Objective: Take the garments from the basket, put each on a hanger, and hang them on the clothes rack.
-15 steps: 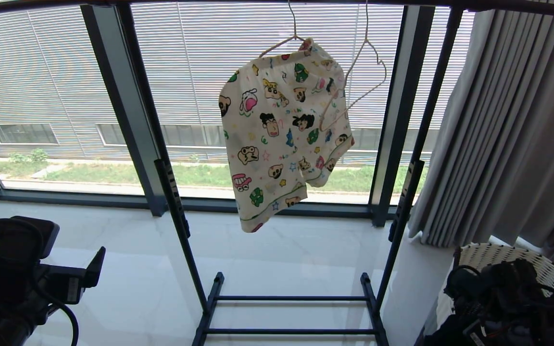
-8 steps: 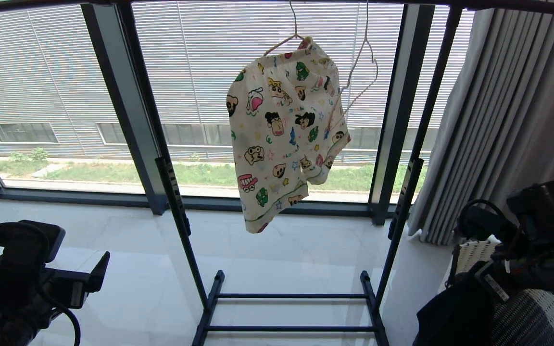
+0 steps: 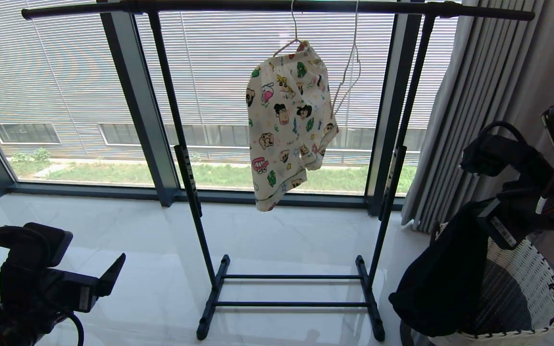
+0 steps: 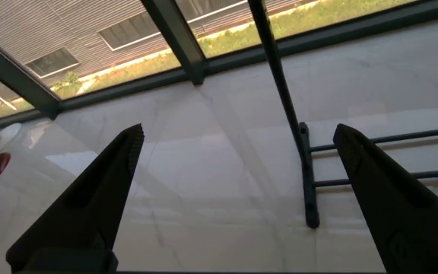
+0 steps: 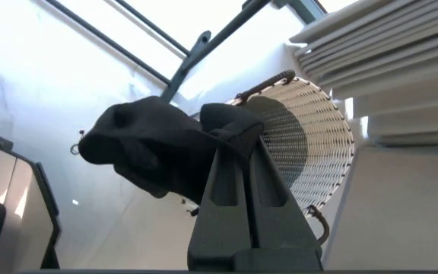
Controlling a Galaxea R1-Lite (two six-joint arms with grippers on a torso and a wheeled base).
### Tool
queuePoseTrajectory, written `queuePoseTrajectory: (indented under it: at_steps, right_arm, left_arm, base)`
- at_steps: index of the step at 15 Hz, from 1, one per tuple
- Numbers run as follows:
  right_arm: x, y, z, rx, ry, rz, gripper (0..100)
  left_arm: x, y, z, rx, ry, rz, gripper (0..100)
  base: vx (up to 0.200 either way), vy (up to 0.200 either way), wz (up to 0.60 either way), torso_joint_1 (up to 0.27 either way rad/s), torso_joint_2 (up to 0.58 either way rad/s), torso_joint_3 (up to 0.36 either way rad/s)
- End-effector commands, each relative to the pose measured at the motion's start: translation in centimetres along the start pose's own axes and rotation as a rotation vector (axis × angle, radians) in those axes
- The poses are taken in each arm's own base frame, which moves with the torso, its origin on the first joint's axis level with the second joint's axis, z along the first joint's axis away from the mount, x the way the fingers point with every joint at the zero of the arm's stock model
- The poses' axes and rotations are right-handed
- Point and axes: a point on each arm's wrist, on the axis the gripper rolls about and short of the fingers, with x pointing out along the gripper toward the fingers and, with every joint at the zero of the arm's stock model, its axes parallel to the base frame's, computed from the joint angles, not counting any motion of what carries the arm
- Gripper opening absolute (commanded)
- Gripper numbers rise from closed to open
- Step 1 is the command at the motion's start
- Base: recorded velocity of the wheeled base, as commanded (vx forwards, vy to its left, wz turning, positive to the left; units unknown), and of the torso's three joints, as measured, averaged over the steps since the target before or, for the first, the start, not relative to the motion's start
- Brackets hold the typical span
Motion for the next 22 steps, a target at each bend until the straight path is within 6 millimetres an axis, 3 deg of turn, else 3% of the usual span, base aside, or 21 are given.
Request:
queuePoseTrajectory:
  at_steps: [1,5,7,10,13,16,19,22]
  right_arm:
    - [-1.0,0.3,0.3,-0.010,-0.036,0.008,0]
    - [-2.5,0.8,0.1,-0.033,-0.052,0.036,0]
    - [-3.2,0.8,-0.2,-0.037,-0.051,0.040,0]
    - [-4.3,0.7,-0.7,-0.037,-0.055,0.040,0]
    - [-4.6,0.7,-0.9,-0.038,-0.054,0.042,0]
    - [-4.9,1.4,-0.6,-0.043,-0.075,0.071,0]
    - [-5.5,2.7,0.1,-0.037,-0.137,0.127,0]
    - [-6.8,3.0,0.2,-0.048,-0.197,0.146,0]
  left_arm:
    - [0.0,0.0,0.0,0.000,-0.006,-0.015,100]
    - [-0.3,-0.3,0.5,-0.059,-0.115,-0.215,100]
    - [0.3,0.0,1.7,-0.060,-0.185,-0.262,100]
    - [1.5,1.2,6.3,-0.127,-0.230,-0.297,100]
    - [-2.3,1.1,11.8,-0.260,-0.112,-0.522,100]
    - [-4.5,-2.1,13.2,-0.263,-0.077,-0.735,100]
    - [-5.4,-6.5,13.7,-0.200,-0.020,-0.790,100]
    - [-7.3,-12.6,14.6,-0.188,0.028,-0.919,100]
  base:
    - [-0.200,0.000,0.00,-0.002,0.00,0.007]
    - [0.000,0.000,0.00,0.000,0.00,0.000]
    - [0.000,0.000,0.00,0.000,0.00,0.000]
    - [0.000,0.000,0.00,0.000,0.00,0.000]
    - [0.000,0.000,0.00,0.000,0.00,0.000]
    - [0.000,0.000,0.00,0.000,0.00,0.000]
    - [0.000,0.000,0.00,0.000,0.00,0.000]
    - [0.000,0.000,0.00,0.000,0.00,0.000]
